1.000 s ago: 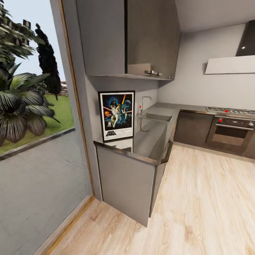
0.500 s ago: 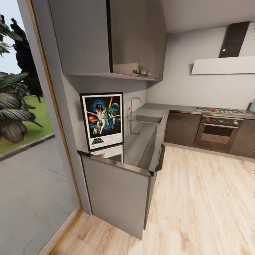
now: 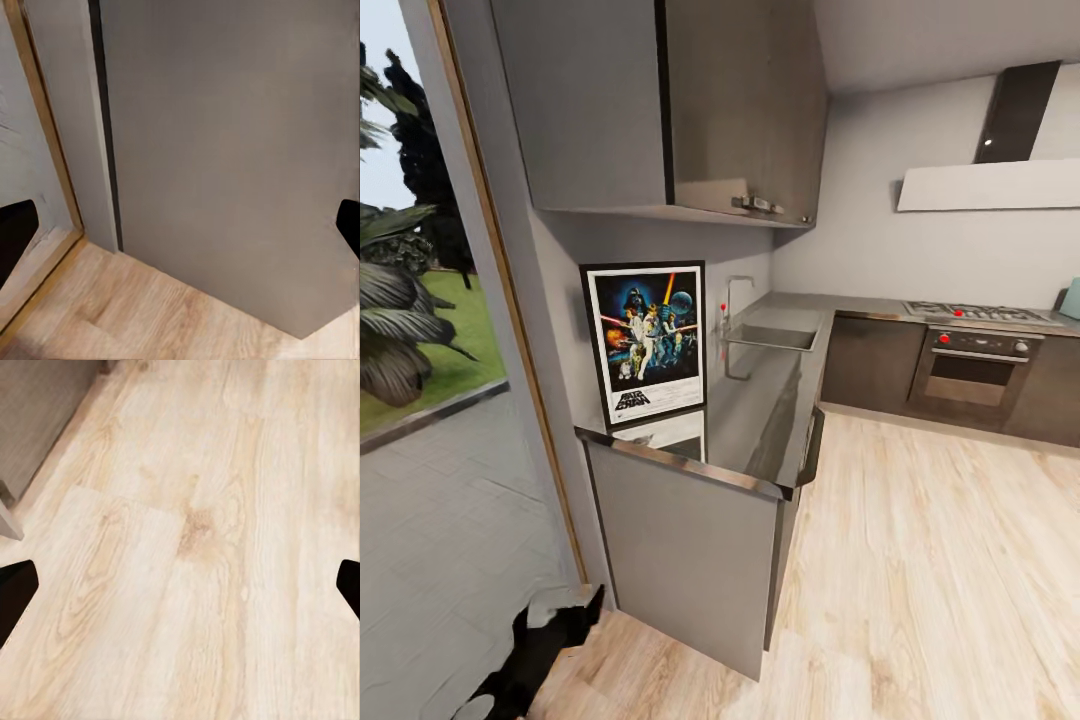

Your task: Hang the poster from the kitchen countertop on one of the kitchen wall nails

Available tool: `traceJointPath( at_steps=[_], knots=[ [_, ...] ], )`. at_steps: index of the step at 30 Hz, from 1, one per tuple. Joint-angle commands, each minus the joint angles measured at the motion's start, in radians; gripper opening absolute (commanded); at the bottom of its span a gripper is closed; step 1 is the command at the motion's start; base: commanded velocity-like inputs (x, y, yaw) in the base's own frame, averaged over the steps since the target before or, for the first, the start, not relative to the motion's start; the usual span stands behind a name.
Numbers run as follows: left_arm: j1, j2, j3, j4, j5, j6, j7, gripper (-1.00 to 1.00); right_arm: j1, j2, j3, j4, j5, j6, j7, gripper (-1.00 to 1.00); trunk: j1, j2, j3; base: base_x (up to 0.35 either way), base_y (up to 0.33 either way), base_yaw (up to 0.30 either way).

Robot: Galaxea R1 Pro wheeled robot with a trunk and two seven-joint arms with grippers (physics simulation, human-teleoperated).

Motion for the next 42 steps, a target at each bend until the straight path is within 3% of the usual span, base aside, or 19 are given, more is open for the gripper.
traceJointPath(
  at_steps=[1, 2, 3, 5, 8, 9, 11, 12, 13, 14, 18, 19, 25, 32, 42],
  knots=[
    [-0.03, 0.0, 0.0, -0.026, 0.018, 0.025, 0.0, 1.0, 0.001, -0.001, -0.021, -0.02, 0.0, -0.018, 0.001, 1.0, 0.0, -0.001, -0.001, 0.0, 0.0, 0.0],
    [-0.051, 0.0, 0.0, -0.034, 0.021, 0.031, -0.001, 1.0, 0.001, -0.002, -0.029, -0.034, 0.0, -0.023, 0.001, 1.0, 0.0, -0.001, -0.001, 0.0, 0.0, 0.0],
    [-0.125, 0.0, 0.0, -0.049, 0.027, 0.057, -0.003, 1.0, 0.005, -0.003, -0.045, -0.085, 0.0, -0.033, 0.002, 1.0, 0.0, -0.001, -0.001, 0.0, 0.0, 0.0],
    [-0.182, 0.0, 0.0, -0.055, 0.029, 0.109, -0.004, 1.0, 0.02, -0.003, -0.052, -0.123, 0.0, -0.037, 0.002, 1.0, 0.0, -0.001, -0.001, 0.0, 0.0, 0.0],
    [-0.348, -0.001, 0.0, -0.059, 0.032, 0.305, -0.006, 1.0, 0.091, -0.003, -0.061, -0.247, 0.0, -0.042, 0.001, 1.0, 0.0, -0.001, -0.001, 0.0, 0.0, 0.0],
    [-0.383, 0.0, 0.0, -0.058, 0.032, 0.332, -0.007, 1.0, 0.105, -0.003, -0.062, -0.273, 0.0, -0.042, 0.001, 1.0, 0.0, -0.001, -0.001, 0.0, 0.0, 0.0],
    [-0.516, 0.001, 0.0, -0.044, 0.032, 0.396, -0.021, 1.0, 0.146, -0.002, -0.073, -0.347, 0.0, -0.043, 0.0, 1.0, 0.0, -0.001, -0.001, 0.0, 0.0, 0.0],
    [-0.544, 0.001, 0.0, -0.039, 0.032, 0.405, -0.026, 1.0, 0.152, -0.001, -0.077, -0.358, 0.0, -0.043, 0.0, 1.0, 0.0, -0.001, -0.001, 0.0, 0.0, 0.0],
    [-0.614, 0.01, 0.0, -0.022, 0.032, 0.425, -0.055, 1.0, 0.165, 0.0, -0.09, -0.379, 0.0, -0.043, 0.0, 1.0, 0.0, -0.001, -0.001, 0.0, 0.0, 0.0],
    [-0.681, 0.037, 0.002, 0.005, 0.032, 0.438, -0.137, 1.0, 0.172, 0.0, -0.099, -0.392, 0.002, -0.043, -0.001, 1.0, 0.0, -0.001, -0.001, 0.0, 0.0, 0.0],
    [-0.737, 0.083, 0.02, 0.052, 0.032, 0.444, -0.286, 1.0, 0.175, 0.001, -0.103, -0.397, 0.003, -0.043, -0.001, 1.0, 0.0, -0.001, -0.001, 0.0, 0.0, 0.0],
    [-0.757, 0.104, 0.05, 0.075, 0.032, 0.445, -0.364, 1.0, 0.176, 0.001, -0.104, -0.397, 0.004, -0.043, -0.002, 1.0, 0.0, -0.001, -0.001, 0.0, 0.0, 0.0],
    [-0.787, 0.142, 0.168, 0.107, 0.032, 0.446, -0.55, 1.0, 0.177, 0.003, -0.105, -0.397, 0.007, -0.043, -0.002, 1.0, 0.0, -0.001, -0.001, 0.0, 0.0, 0.0],
    [-0.792, 0.15, 0.204, 0.109, 0.033, 0.442, -0.594, 1.0, 0.177, 0.004, -0.105, -0.394, 0.008, -0.043, -0.001, 1.0, 0.0, -0.001, -0.001, 0.0, 0.0, 0.0],
    [-0.793, 0.157, 0.2, 0.026, 0.033, 0.447, -0.598, 1.0, 0.177, 0.004, -0.105, -0.389, 0.009, -0.043, -0.002, 1.0, 0.0, -0.001, -0.001, 0.058, 0.0, 0.0]
  ],
)
